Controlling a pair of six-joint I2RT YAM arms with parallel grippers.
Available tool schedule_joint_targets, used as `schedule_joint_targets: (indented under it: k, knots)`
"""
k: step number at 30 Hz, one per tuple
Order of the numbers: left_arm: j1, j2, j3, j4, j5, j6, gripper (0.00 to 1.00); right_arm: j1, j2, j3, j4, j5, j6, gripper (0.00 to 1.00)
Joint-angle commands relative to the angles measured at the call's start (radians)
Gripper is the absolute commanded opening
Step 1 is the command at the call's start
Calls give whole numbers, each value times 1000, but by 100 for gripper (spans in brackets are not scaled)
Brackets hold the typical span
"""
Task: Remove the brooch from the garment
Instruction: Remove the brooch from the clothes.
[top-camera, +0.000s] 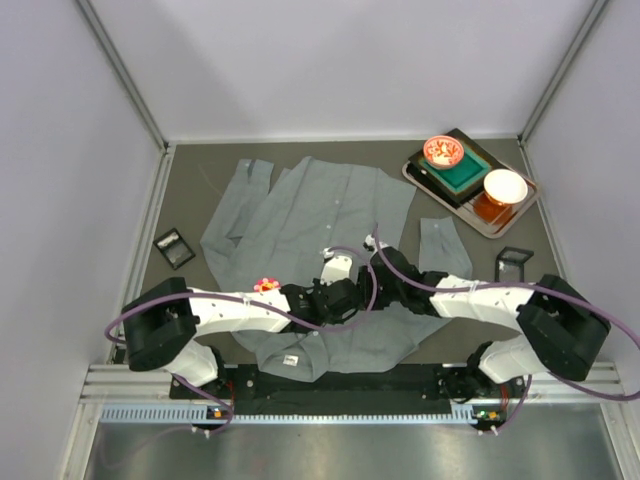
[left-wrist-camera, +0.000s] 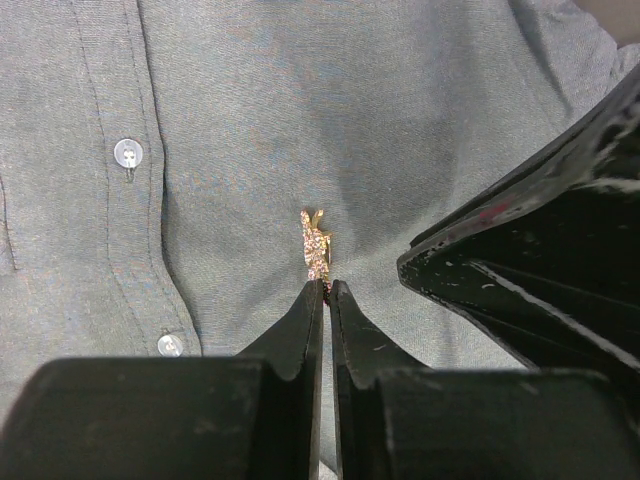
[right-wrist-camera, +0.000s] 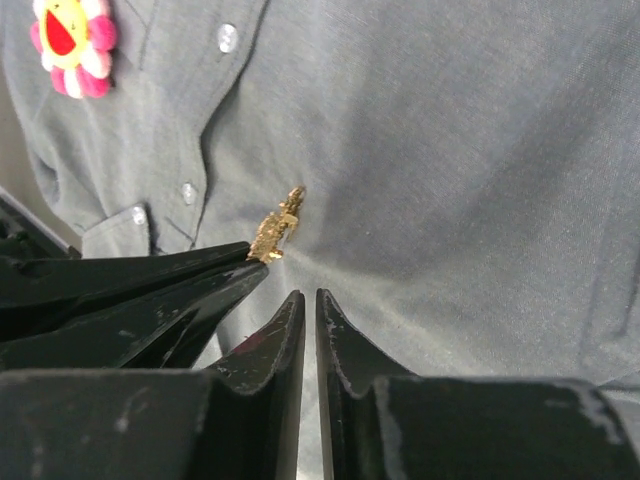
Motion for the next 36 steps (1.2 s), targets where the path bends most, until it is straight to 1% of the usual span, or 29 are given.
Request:
schedule_joint_targets:
  k: [1, 2, 4, 12, 27, 36]
  knots:
    - [-3, -28, -12, 9, 8, -33, 0, 50, 51, 55, 27, 80, 5, 7]
    - [-3, -29, -12, 7, 6, -36, 0, 55, 58, 60, 29, 85, 5, 3]
    - [-3, -32, -15, 4, 5, -39, 0, 76, 82, 75, 32, 100, 10, 0]
    - [-3, -55, -53, 44, 8, -62, 0, 93, 117, 86, 59, 143, 40, 0]
    - [-3, -51, -63, 64, 11, -79, 0, 94, 170, 100, 107, 126, 57, 0]
    - [-3, -52, -58, 68, 23, -94, 0, 117, 188, 112, 133, 123, 59, 0]
